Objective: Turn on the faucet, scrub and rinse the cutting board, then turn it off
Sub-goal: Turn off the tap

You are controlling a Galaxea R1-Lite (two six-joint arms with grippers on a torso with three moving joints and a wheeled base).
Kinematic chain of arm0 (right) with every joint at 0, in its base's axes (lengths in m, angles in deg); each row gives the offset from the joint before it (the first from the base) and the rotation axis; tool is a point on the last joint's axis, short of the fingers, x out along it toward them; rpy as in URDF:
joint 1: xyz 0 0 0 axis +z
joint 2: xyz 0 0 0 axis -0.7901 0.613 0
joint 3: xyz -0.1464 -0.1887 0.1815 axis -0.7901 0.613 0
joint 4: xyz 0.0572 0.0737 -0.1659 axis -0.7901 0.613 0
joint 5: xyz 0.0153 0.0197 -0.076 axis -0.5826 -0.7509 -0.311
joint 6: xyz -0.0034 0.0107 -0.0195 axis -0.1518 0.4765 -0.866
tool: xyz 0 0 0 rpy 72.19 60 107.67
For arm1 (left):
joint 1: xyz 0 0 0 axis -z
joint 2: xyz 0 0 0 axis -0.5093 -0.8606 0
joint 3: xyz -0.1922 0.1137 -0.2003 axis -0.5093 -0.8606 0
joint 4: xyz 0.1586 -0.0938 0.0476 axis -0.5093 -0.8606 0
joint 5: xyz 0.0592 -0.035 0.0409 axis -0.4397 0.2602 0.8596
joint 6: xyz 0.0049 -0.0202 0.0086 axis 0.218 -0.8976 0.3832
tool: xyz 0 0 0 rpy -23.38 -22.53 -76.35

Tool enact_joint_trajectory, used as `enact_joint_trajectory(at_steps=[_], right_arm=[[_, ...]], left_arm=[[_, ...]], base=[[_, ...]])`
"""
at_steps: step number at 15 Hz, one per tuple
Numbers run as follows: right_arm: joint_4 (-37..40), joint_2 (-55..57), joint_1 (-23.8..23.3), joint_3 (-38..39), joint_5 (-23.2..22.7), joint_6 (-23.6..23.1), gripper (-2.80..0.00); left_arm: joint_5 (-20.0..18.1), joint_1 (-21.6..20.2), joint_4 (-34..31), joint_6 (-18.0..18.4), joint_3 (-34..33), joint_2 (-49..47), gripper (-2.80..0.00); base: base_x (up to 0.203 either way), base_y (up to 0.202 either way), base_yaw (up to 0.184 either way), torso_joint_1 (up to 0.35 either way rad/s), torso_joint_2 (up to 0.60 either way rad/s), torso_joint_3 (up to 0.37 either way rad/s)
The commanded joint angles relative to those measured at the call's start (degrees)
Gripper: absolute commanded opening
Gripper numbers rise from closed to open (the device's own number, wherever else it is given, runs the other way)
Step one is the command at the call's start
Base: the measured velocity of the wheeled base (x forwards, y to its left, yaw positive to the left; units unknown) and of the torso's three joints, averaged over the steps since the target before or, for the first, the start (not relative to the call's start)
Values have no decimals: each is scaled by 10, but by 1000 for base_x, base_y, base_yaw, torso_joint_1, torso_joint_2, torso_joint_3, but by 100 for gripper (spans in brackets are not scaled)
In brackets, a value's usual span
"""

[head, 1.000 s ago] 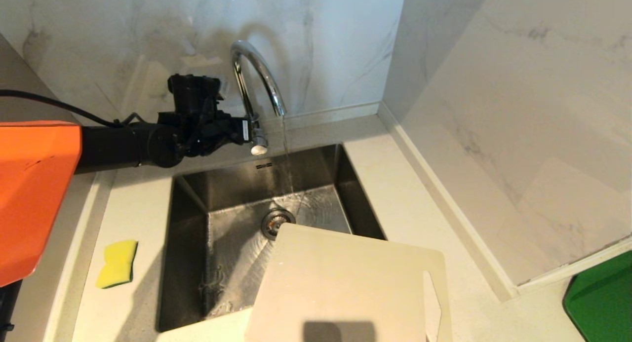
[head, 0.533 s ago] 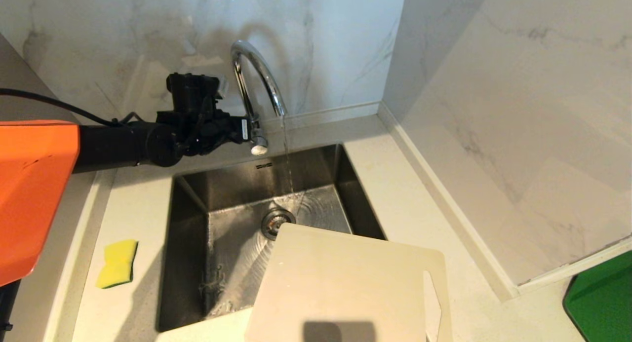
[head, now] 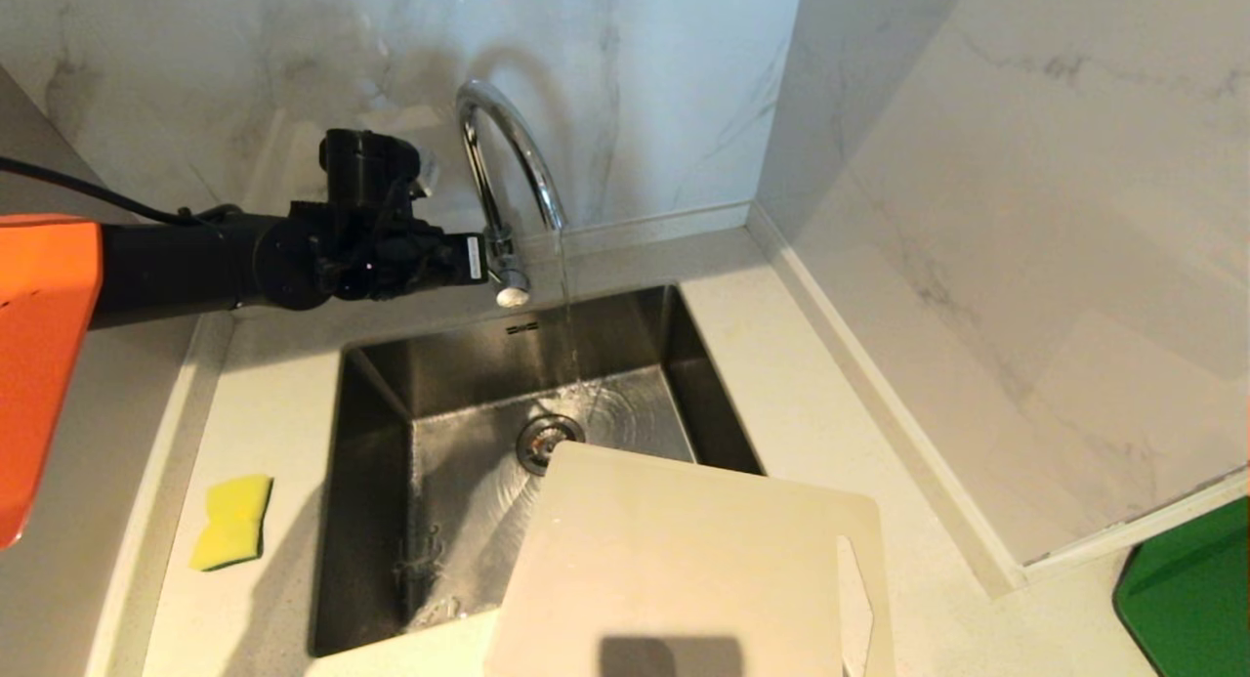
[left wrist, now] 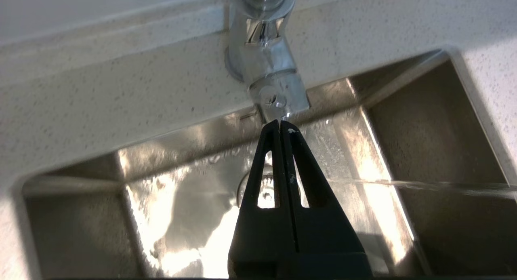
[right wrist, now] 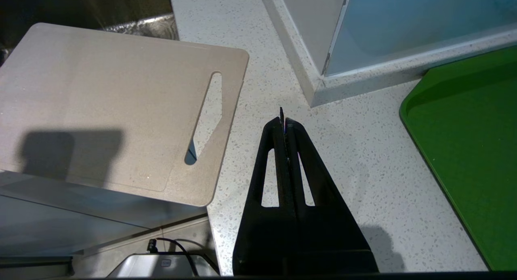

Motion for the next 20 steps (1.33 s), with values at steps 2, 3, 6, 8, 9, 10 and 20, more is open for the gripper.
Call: enact_joint_trajectory(at_steps=[2, 3, 6, 8, 9, 10, 20], right_arm=[[0, 0, 1, 1, 0, 0, -280], [0, 0, 0, 1, 0, 0, -280], [0, 0, 0, 1, 0, 0, -280], [-1, 0, 1, 1, 0, 0, -280], [0, 0, 0, 1, 0, 0, -280], [0, 0, 0, 1, 0, 0, -280], [0, 0, 1, 1, 0, 0, -280]], left_arm=[[1, 0, -10, -5, 0, 8, -280], [1, 0, -11, -7, 0, 7, -280], [1, 0, -11, -7, 0, -3, -280], [1, 0, -11, -7, 1, -16, -280], [1, 0, -11, -8, 1, -21, -280], [1, 0, -8, -11, 1, -23, -280], [6, -1, 86, 47, 3, -55, -280]], base=[[0, 0, 0, 0, 0, 0], [0, 0, 0, 0, 0, 0], [0, 0, 0, 0, 0, 0], [0, 0, 0, 0, 0, 0], [0, 0, 0, 0, 0, 0], [0, 0, 0, 0, 0, 0], [0, 0, 0, 0, 0, 0]])
